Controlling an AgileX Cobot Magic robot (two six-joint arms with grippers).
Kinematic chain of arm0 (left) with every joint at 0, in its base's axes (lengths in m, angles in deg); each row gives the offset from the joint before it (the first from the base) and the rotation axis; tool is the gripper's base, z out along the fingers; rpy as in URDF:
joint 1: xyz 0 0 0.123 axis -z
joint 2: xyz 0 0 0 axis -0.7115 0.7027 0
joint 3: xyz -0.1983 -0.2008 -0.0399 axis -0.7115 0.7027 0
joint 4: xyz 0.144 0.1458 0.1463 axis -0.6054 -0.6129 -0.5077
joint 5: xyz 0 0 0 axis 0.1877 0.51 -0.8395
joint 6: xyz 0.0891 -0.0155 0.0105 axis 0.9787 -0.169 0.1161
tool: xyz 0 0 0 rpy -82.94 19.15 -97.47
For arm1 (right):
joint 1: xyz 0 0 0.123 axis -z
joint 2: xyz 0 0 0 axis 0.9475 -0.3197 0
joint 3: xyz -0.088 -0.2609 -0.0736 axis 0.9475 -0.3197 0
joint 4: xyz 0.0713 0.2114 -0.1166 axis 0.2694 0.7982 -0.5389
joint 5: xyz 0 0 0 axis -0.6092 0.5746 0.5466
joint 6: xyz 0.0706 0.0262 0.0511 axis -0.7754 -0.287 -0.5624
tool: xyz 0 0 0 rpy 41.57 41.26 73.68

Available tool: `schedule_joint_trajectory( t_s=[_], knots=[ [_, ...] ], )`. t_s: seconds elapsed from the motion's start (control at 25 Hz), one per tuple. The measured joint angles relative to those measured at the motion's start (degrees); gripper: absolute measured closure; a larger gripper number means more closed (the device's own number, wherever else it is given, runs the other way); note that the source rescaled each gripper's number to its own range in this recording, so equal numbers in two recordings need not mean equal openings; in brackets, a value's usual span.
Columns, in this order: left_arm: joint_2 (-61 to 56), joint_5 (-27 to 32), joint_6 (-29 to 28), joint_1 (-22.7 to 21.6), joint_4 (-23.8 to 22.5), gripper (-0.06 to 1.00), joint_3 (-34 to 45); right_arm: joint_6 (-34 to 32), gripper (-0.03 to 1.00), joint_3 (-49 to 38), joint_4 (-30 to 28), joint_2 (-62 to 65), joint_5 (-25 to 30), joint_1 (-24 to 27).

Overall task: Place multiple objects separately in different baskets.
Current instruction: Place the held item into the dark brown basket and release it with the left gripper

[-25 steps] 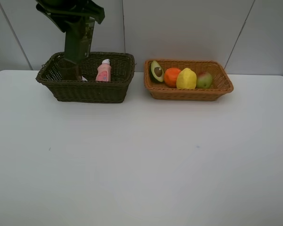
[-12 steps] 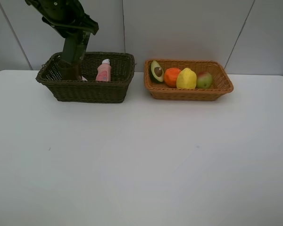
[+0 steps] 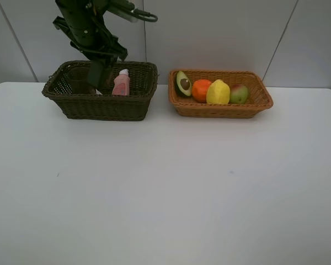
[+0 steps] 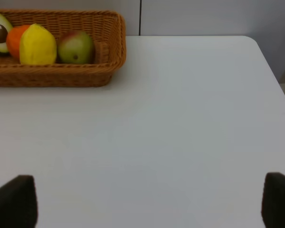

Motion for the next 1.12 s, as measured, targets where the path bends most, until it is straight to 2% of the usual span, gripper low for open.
schedule_joint_trajectory(
  t_s=[0.64, 0.92, 0.96, 1.08, 1.12],
  knots=[
    [1.8, -2.1, -0.1, 0.0, -1.1, 0.46, 0.0, 0.0, -0.03, 0.0, 0.0, 0.0, 0.0, 0.0],
    [1.8, -1.7, -2.4, 0.0, -1.1, 0.46, 0.0, 0.0, -0.03, 0.0, 0.0, 0.0, 0.0, 0.0],
    [1.8, -1.5, -2.4, 0.0, -1.1, 0.43, 0.0, 0.0, -0.03, 0.0, 0.0, 0.0, 0.0, 0.0],
    [1.7, -1.9, -1.8, 0.0, -1.5, 0.08, -0.1, 0.0, -0.03, 0.0, 0.0, 0.0, 0.0, 0.0],
    [1.7, -2.0, -1.8, 0.0, -1.6, 0.02, -0.1, 0.0, -0.03, 0.0, 0.0, 0.0, 0.0, 0.0]
  ],
)
